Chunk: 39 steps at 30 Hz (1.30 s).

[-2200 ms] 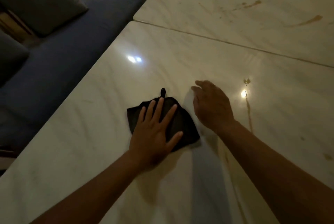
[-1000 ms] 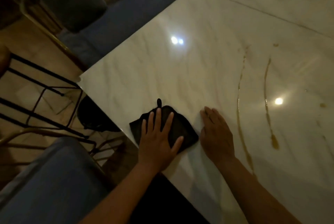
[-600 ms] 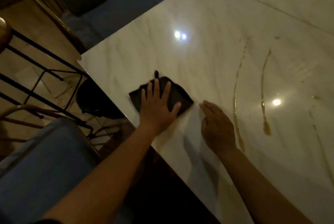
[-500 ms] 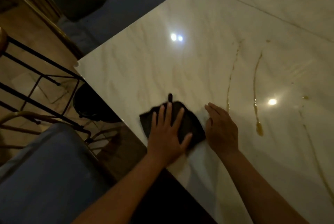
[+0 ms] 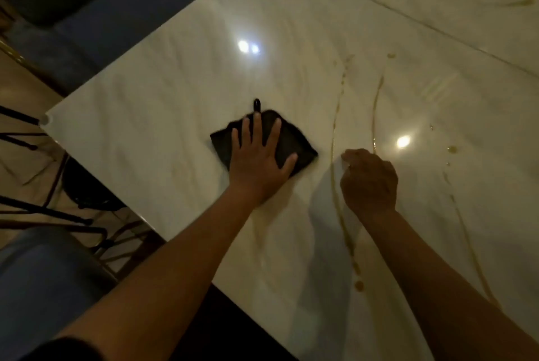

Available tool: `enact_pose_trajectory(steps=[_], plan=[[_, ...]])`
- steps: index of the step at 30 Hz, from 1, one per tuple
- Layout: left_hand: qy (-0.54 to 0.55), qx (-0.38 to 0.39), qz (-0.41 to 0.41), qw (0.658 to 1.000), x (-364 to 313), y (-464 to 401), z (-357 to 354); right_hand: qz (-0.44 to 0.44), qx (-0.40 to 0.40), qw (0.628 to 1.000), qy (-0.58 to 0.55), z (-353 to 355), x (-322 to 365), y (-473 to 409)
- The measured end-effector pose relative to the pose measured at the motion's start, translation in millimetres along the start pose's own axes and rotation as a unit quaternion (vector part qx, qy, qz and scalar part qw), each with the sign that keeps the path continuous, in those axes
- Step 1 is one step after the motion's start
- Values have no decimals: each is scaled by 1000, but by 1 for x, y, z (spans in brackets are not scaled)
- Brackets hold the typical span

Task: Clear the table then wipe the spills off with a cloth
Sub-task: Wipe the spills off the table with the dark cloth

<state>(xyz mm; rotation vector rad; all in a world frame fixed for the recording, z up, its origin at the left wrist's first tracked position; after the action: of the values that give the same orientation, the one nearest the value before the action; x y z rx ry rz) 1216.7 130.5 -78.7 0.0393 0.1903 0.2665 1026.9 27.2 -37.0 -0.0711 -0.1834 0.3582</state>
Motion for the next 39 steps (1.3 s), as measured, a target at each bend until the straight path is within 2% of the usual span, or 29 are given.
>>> enact_pose_trajectory(steps=[2,4,6,9,13,16,19,22,26,29,33,37,39], plan=[[19,-8,-82,996,-34,39,-4,9,-22,999,-23,3,-3,3],[33,17,-155,987,-69,87,-11,4,-3,999,-44,-1,-10,-1],[35,44,-186,981,-82,113,-17,33,-1,998,-53,-4,-15,-5],[15,34,-192,981,-66,77,-14,70,2,996,-53,-7,-20,-7],[-16,18,-87,996,-21,-15,-3,58,-1,996,-67,-7,-20,-1],[-15,23,-17,999,-11,-36,0,55,26,995,-73,-6,-18,2],[-9,4,-19,1000,-38,-3,-6,68,68,994,-55,-5,-21,8],[1,0,-37,999,-78,63,-16,94,30,992,-73,13,-36,31],[6,7,-17,1000,-143,157,-33,70,20,993,-97,35,-88,86],[15,12,-2,1000,-190,203,-43,78,44,993,-81,29,-132,127],[-1,6,14,1000,-174,176,-42,143,62,987,-25,13,-155,147],[-9,1,138,990,-119,122,-30,152,60,986,-30,12,-157,147],[-13,-7,165,986,-120,117,-32,156,57,985,-37,10,-158,147]])
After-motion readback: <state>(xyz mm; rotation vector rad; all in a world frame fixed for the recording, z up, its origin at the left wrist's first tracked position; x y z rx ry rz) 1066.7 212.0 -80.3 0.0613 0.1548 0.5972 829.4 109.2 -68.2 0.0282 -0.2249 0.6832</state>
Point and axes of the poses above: each hand's wrist, its own y-axis away from the middle knuckle, its own z-axis out of the back of the hand, x = y × z, the point moved 6 cm from there along -y, towards the middle knuckle, and after that the axes turned 15 degrees about -z, right-handed, at the moved point
